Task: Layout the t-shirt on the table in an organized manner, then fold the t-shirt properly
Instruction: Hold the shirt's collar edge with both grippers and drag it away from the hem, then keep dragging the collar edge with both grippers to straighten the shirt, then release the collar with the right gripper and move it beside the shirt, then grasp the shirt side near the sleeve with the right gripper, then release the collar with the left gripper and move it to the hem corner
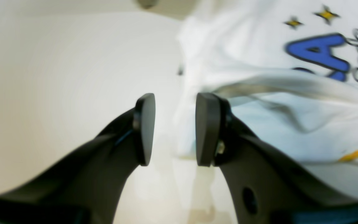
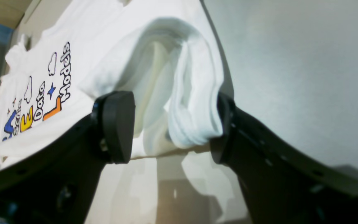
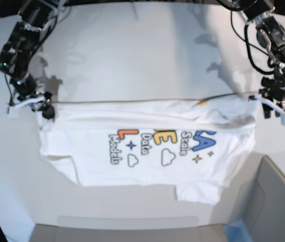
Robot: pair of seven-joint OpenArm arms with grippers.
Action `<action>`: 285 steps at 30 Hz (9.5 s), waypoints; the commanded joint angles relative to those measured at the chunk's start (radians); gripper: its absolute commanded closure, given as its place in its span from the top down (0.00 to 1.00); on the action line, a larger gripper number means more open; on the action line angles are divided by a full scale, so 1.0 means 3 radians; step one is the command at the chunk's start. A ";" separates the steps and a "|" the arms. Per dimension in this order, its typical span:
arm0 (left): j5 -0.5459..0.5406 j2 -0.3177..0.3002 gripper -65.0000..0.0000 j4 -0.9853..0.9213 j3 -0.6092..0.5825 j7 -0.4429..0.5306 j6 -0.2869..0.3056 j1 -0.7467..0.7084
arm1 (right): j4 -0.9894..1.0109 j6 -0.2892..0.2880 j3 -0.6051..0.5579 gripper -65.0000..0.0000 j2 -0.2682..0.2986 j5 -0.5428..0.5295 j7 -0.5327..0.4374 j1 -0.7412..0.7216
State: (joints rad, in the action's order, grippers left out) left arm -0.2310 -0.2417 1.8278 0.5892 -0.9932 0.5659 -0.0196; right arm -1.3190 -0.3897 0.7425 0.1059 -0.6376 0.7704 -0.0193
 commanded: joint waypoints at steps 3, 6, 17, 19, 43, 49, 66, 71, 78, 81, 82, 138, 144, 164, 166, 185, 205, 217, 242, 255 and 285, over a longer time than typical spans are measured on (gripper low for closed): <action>-0.0005 -0.0005 0.42 -0.0101 0.0095 -0.0022 0.0382 0.0032 | -0.0035 -0.0023 0.0023 0.56 0.0059 -0.0020 -0.0018 -0.0046; 0.0000 -0.0010 0.44 -0.0347 0.0095 -0.0027 0.0441 0.0037 | -0.0030 -0.0018 0.0018 0.56 0.0120 -0.0020 -0.0018 -0.0046; -0.0020 -0.0015 0.44 -0.0873 0.0105 -0.0022 0.0441 0.0288 | -0.0030 -0.0013 0.0018 0.56 0.0171 -0.0020 -0.0018 -0.0030; -0.0020 -0.0026 0.44 -0.0965 0.0100 -0.0022 0.0441 0.0324 | -0.0030 -0.0013 0.0018 0.56 0.0171 -0.0020 -0.0018 -0.0025; -0.0005 -0.0082 0.19 -0.1344 0.0100 0.0035 0.0441 0.0482 | -0.0035 -0.0008 -0.0120 0.00 0.0253 0.0675 -0.0008 -0.0245; -0.0005 -0.0087 0.19 -0.1339 0.0105 0.0035 0.0441 0.0482 | -0.0056 -0.0008 0.0044 0.00 0.0289 0.0711 -0.0008 -0.0271; -0.0025 -0.0189 0.19 -0.1313 0.0110 -0.0247 0.0441 0.0385 | -0.0045 -0.0023 0.0049 0.00 0.0366 0.0711 -0.0003 -0.0076; -0.0025 -0.0184 0.31 -0.0776 0.0263 -0.0487 0.0441 0.0365 | -0.0035 -0.0023 0.0049 0.00 0.0366 0.0711 -0.0003 -0.0071; -0.0025 -0.0159 0.52 -0.0413 0.0560 -0.1106 0.0441 0.0503 | -0.0030 -0.0023 0.0044 0.00 0.0366 0.0711 0.0002 -0.0071; -0.0010 -0.0036 0.52 -0.0521 0.0304 -0.1090 0.0441 0.0416 | -0.0030 -0.0023 0.0044 0.02 0.0361 0.0711 0.0002 -0.0071; -0.0015 -0.0005 0.52 -0.0536 0.0243 -0.1065 0.0441 0.0400 | -0.0030 -0.0023 0.0044 0.05 0.0355 0.0711 0.0002 -0.0071; -0.0015 -0.0077 0.00 -0.2086 -0.0340 -0.0676 0.0441 0.0682 | -0.0040 -0.0023 0.0074 0.00 0.0524 0.0716 0.0002 -0.0046; -0.0015 -0.0077 0.00 -0.1651 -0.0340 -0.0681 0.0441 0.0395 | -0.0051 -0.0018 0.0049 0.00 0.0570 0.0711 0.0002 -0.0025; 0.0000 -0.0082 0.00 -0.0822 -0.0340 -0.0681 0.0441 -0.0827 | -0.0669 -0.0407 -0.0273 0.00 0.0478 0.0706 0.0125 0.0773; 0.0000 -0.0082 0.00 -0.0802 -0.0340 -0.0676 0.0441 -0.0934 | -0.0669 -0.0407 -0.0273 0.00 0.0494 0.0706 0.0125 0.0829; 0.0000 -0.0343 0.00 -0.0807 -0.0340 -0.0712 0.0441 -0.1354 | -0.0664 -0.0412 0.0059 0.00 0.0586 0.0716 0.0125 0.1044; 0.0005 -0.0373 0.25 -0.0275 0.0090 -0.1305 0.0441 -0.1328 | -0.0675 -0.0412 0.0080 0.24 0.0586 0.0716 0.0120 0.1023; 0.0005 -0.0419 0.25 -0.0275 0.0079 -0.1344 0.0441 -0.1175 | -0.1345 -0.0443 0.0054 0.24 0.0442 0.0711 0.0120 0.1120; 0.0005 -0.0414 0.25 -0.0275 0.0079 -0.1344 0.0441 -0.1052 | -0.0715 -0.1028 -0.0959 0.07 -0.0371 0.2327 0.0120 0.0292; 0.0005 -0.0440 0.25 -0.0270 0.0084 -0.0886 0.0441 -0.1052 | -0.0562 -0.1028 -0.0887 0.07 -0.0335 0.2476 0.0115 0.0225; 0.0138 -0.0644 0.26 -0.0280 0.0652 -0.0748 0.0441 -0.1165 | -0.0485 -0.1028 -0.0611 0.07 -0.0105 0.2481 0.0115 0.0195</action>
State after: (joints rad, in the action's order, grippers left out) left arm -0.1814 -0.4141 1.7298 0.7799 -1.2289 0.7002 -0.3721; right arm -1.4715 -0.6842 0.5495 0.0620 0.0086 0.7029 0.0235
